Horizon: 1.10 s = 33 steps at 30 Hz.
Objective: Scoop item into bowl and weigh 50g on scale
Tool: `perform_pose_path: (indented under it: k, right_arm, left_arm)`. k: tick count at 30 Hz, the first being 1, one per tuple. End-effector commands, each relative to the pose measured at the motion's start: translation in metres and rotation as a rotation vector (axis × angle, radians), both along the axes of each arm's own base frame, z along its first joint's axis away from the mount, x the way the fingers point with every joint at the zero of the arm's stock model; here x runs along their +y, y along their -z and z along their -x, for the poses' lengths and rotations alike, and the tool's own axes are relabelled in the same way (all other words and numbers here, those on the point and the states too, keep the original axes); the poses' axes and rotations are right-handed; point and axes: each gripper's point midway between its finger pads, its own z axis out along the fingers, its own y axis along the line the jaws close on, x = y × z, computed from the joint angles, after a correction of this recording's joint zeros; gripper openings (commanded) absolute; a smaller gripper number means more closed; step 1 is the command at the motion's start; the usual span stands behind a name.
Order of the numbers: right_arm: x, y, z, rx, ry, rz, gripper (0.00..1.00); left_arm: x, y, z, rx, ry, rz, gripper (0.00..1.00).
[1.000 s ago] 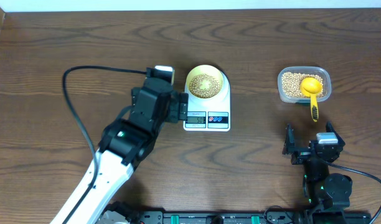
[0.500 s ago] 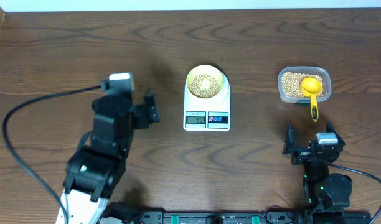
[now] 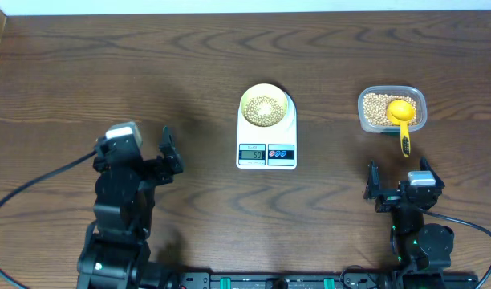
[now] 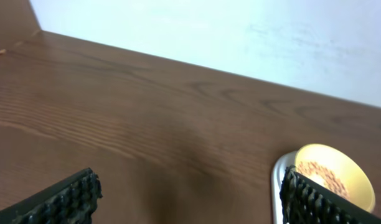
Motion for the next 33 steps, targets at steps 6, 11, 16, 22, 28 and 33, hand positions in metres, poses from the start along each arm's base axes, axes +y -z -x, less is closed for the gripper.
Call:
perform_pose_path:
  k: [6, 11, 16, 22, 28, 33]
  right_arm:
    - [0.003, 0.001, 0.000, 0.000, -0.014, 0.009, 0.99]
    - [0.003, 0.001, 0.000, 0.000, -0.014, 0.009, 0.99]
    - [0.003, 0.001, 0.000, 0.000, -0.014, 0.009, 0.99]
    - [0.003, 0.001, 0.000, 0.000, -0.014, 0.009, 0.99]
    - [0.003, 0.001, 0.000, 0.000, -0.014, 0.009, 0.99]
    - [0.003, 0.001, 0.000, 0.000, -0.014, 0.009, 0.99]
  left_arm:
    - [0.017, 0.009, 0.010, -0.114, -0.054, 0.013, 0.94]
    - [0.024, 0.013, 0.014, -0.196, -0.078, 0.020, 0.94]
    - [0.027, 0.018, 0.016, -0.272, -0.090, 0.026, 0.95]
    - [0.029, 0.026, 0.019, -0.332, -0.097, 0.030, 0.94]
    - [0.034, 0.027, 0.024, -0.407, -0.115, 0.032, 0.94]
    - [0.034, 0.024, 0.027, -0.440, -0.113, 0.034, 0.94]
